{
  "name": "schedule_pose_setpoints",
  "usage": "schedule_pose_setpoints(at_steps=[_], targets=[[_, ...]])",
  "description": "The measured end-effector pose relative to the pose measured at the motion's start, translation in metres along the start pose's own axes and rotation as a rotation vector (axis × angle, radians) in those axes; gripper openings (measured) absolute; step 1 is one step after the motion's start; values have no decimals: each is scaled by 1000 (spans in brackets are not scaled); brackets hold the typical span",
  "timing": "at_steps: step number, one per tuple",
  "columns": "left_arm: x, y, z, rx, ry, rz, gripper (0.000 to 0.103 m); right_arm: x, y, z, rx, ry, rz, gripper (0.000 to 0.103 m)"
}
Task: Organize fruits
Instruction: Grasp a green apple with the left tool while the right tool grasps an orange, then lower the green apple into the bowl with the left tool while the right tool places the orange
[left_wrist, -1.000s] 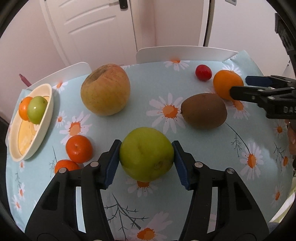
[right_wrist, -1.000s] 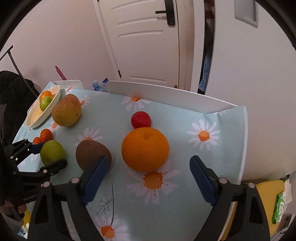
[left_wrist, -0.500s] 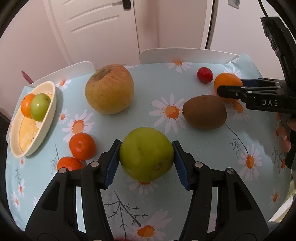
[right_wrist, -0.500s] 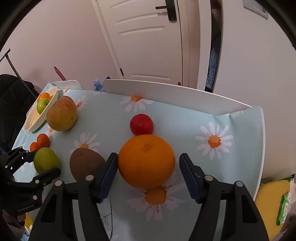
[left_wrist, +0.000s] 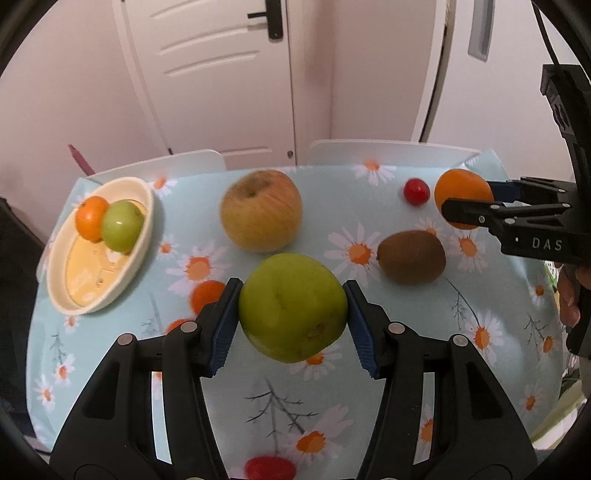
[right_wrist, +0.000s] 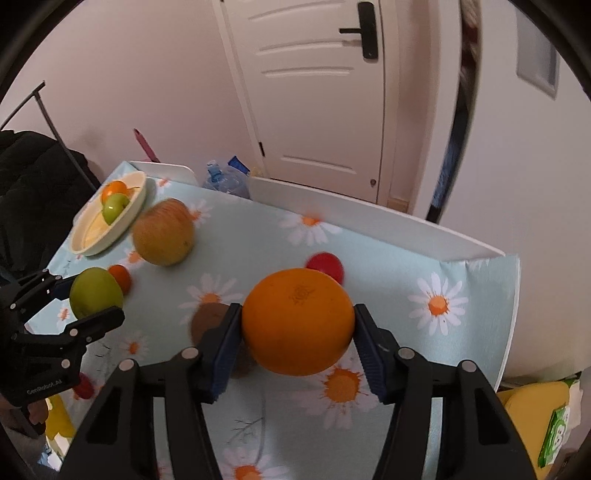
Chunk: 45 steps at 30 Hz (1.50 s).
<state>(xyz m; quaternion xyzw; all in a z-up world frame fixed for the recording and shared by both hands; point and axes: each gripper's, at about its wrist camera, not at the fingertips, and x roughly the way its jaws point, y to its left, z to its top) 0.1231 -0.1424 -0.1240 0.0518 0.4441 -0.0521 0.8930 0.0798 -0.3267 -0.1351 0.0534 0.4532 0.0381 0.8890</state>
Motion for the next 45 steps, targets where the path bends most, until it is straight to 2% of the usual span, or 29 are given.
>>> schedule_pose_setpoints(at_steps=[10, 18, 24, 35, 45], targets=[[-49, 45, 10, -33, -73, 33, 59, -38, 63, 23, -44, -48, 36, 55], [-85, 107, 11, -25, -119, 49, 59, -58, 134, 42, -54, -84, 59, 55], [-94, 159, 11, -13, -124, 51, 59, -50, 181, 54, -25, -87, 67, 55], [-67, 242, 21, 20, -109, 20, 59, -14, 248, 73, 13, -68, 51, 55], [-17, 284, 28, 55, -81, -31, 59, 37, 276, 83, 128, -10, -7, 55]])
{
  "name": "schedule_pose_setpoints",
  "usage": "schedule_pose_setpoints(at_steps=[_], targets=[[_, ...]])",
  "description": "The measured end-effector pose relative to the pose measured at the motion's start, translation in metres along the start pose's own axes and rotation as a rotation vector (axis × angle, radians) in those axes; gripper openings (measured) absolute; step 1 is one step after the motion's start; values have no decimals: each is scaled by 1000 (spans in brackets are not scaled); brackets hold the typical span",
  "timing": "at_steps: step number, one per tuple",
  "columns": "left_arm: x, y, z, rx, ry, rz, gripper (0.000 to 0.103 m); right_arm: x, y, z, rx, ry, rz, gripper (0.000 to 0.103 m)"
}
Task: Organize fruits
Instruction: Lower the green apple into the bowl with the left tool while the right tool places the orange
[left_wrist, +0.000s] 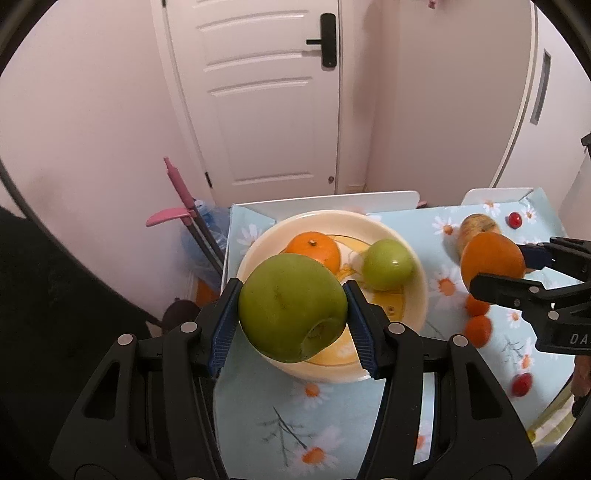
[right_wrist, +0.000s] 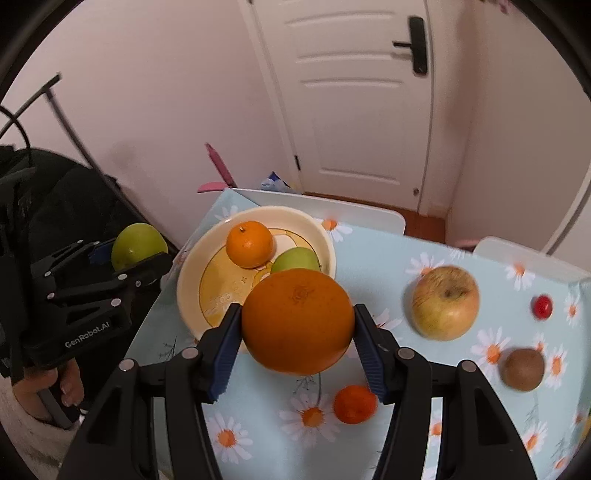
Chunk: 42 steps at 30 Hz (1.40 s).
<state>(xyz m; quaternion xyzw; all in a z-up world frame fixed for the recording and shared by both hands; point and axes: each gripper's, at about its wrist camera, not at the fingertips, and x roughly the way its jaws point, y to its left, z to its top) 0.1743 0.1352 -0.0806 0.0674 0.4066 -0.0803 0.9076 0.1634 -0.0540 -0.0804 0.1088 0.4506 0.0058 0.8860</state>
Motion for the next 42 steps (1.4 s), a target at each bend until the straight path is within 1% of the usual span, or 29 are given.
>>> schedule_pose_setpoints(at_steps=[8, 12, 14, 20, 21, 22, 23, 24, 25, 26, 32, 42], targets=[[40, 13, -4, -9, 32, -24, 59, 27, 4, -1, 41, 34, -24, 55], [60, 13, -7, 5, 53, -4, 60, 37, 1, -3, 50, 49, -22, 55], [66, 12, -9, 10, 64, 4, 60, 41, 0, -4, 47, 56, -21, 55], [77, 12, -10, 20, 86, -9, 60, 48, -9, -5, 63, 61, -8, 55], [76, 12, -10, 21, 82, -15, 64, 48, -10, -5, 66, 60, -8, 55], [74, 12, -9, 21, 73, -20, 72, 48, -11, -5, 67, 60, -7, 55], [72, 12, -8, 20, 61, -20, 95, 48, -11, -5, 68, 59, -7, 55], [68, 13, -6, 18, 39, -13, 103, 47, -11, -4, 69, 59, -7, 55], [62, 13, -6, 19, 13, -9, 103, 46, -12, -4, 68, 58, -7, 55], [58, 13, -4, 22, 6, -13, 103, 45, -12, -4, 66, 57, -7, 55], [41, 15, -6, 19, 11, -9, 103, 39, -12, -1, 41, 49, -9, 55], [11, 21, -24, -50, 33, 15, 103, 38, 2, 6, -31, 60, 16, 55]])
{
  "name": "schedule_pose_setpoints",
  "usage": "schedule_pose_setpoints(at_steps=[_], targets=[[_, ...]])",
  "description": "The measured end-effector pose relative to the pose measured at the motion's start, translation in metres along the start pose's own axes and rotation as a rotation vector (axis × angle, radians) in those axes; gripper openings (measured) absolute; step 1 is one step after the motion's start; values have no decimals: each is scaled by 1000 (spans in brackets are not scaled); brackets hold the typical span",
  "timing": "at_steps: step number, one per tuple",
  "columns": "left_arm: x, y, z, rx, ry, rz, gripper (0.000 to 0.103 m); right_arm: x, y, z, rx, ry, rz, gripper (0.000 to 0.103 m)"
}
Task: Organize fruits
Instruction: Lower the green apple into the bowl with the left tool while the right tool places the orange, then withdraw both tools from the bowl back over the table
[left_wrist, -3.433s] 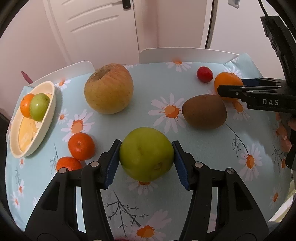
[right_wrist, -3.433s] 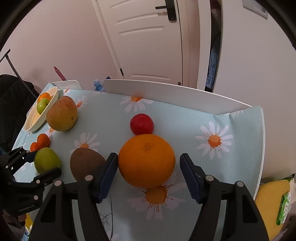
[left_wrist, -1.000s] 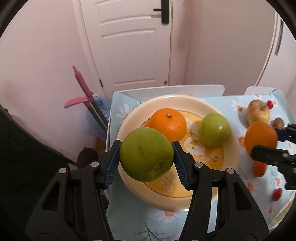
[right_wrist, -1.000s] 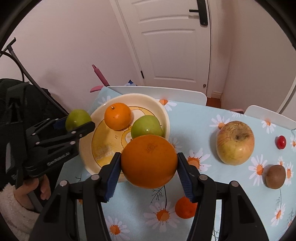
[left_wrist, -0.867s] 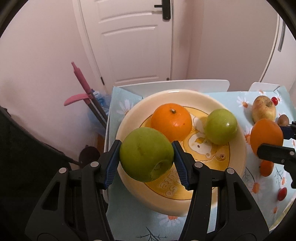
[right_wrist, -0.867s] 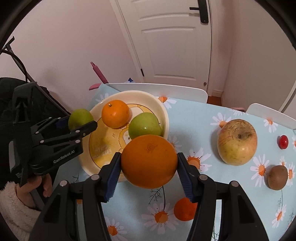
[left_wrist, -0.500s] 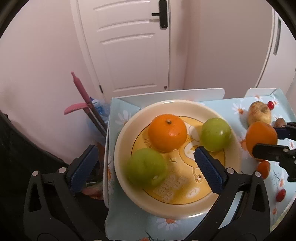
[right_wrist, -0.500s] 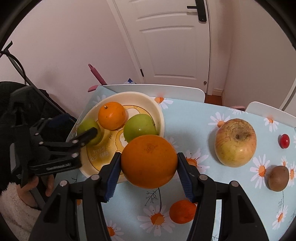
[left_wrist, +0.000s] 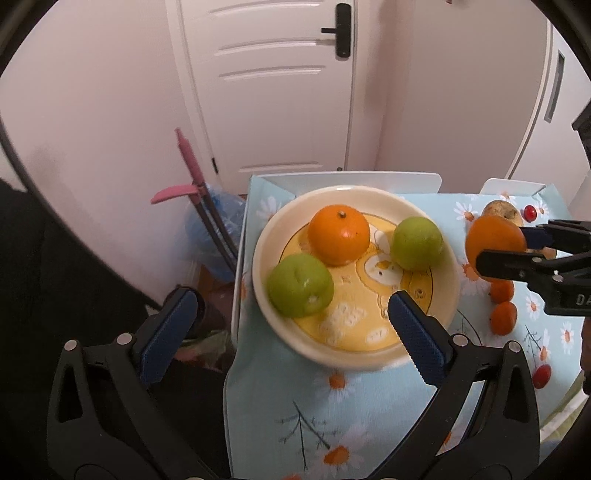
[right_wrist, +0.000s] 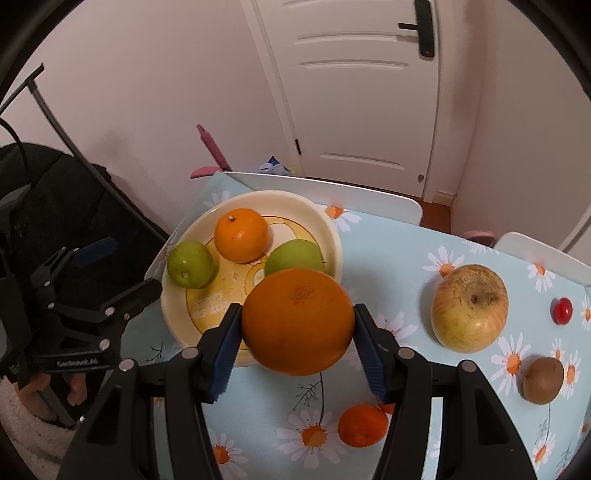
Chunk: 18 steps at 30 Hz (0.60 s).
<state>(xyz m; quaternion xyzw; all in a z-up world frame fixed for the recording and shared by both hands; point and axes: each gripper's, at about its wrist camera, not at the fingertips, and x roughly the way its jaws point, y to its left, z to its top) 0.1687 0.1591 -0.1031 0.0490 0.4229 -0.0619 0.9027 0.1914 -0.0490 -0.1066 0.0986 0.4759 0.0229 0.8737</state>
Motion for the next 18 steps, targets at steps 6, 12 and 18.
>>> schedule_pose_setpoints(at_steps=[6, 12, 18], targets=[[-16, -6, -14, -21, 3, 23, 103, 6, 10, 2, -54, 29, 23, 55], [-29, -8, -28, -47, 8, 29, 103, 22, 22, 3, -120, 73, 36, 55], [-32, -8, -43, -61, 26, 51, 103, 44, 38, -4, -185, 94, 46, 55]])
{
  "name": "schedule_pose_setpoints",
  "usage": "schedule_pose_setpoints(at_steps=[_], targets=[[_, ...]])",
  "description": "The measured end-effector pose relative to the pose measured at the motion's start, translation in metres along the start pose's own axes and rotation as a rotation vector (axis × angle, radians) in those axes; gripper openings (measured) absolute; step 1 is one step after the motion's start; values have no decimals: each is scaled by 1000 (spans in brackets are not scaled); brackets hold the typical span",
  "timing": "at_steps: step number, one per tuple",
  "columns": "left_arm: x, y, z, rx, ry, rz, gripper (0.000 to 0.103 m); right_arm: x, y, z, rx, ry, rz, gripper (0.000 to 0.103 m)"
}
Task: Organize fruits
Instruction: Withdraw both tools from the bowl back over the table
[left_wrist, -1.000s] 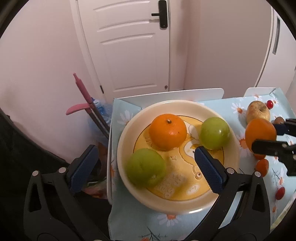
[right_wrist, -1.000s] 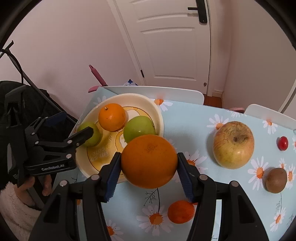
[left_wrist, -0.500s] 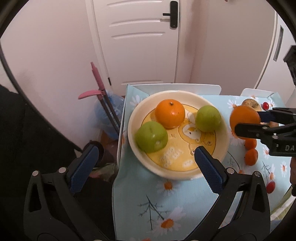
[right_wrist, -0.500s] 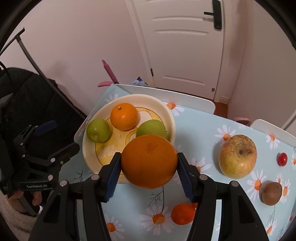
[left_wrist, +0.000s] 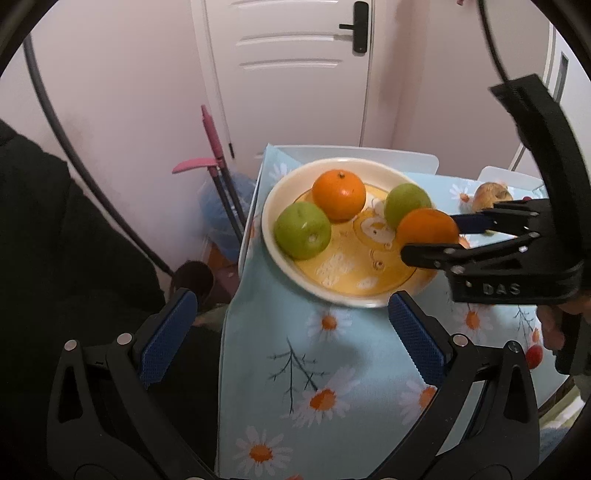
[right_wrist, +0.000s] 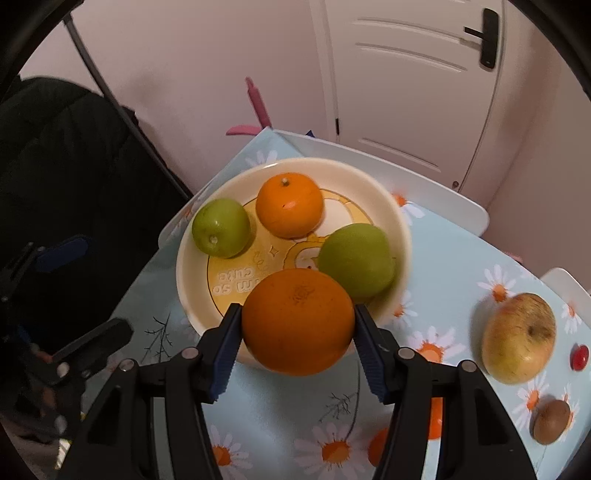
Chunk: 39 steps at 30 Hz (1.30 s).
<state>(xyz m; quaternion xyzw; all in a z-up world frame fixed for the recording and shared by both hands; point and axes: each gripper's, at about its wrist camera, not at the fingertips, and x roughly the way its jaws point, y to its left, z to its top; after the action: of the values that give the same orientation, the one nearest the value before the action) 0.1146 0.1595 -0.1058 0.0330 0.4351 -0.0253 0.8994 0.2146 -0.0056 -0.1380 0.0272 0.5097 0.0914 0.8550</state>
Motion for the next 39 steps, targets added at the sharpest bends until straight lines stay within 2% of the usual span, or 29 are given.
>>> schedule_pose_setpoints(at_steps=[13, 15, 17, 18, 29, 39], targets=[[-4, -8, -13, 21, 0, -5, 103, 18, 8, 4, -30, -20, -28, 55], [-6, -9, -13, 23, -1, -9, 103, 14, 9, 3, -38, -39, -33, 63], [-7, -8, -13, 23, -2, -14, 103, 6, 9, 3, -43, -75, -31, 95], [-9, -8, -14, 23, -3, -16, 103, 1, 8, 3, -39, -91, -29, 96], [-40, -5, -7, 32, -46, -55, 103, -48, 0, -5, 23, -148, -73, 97], [-67, -26, 10, 112, -111, -101, 103, -115, -18, -29, 124, -174, -164, 97]])
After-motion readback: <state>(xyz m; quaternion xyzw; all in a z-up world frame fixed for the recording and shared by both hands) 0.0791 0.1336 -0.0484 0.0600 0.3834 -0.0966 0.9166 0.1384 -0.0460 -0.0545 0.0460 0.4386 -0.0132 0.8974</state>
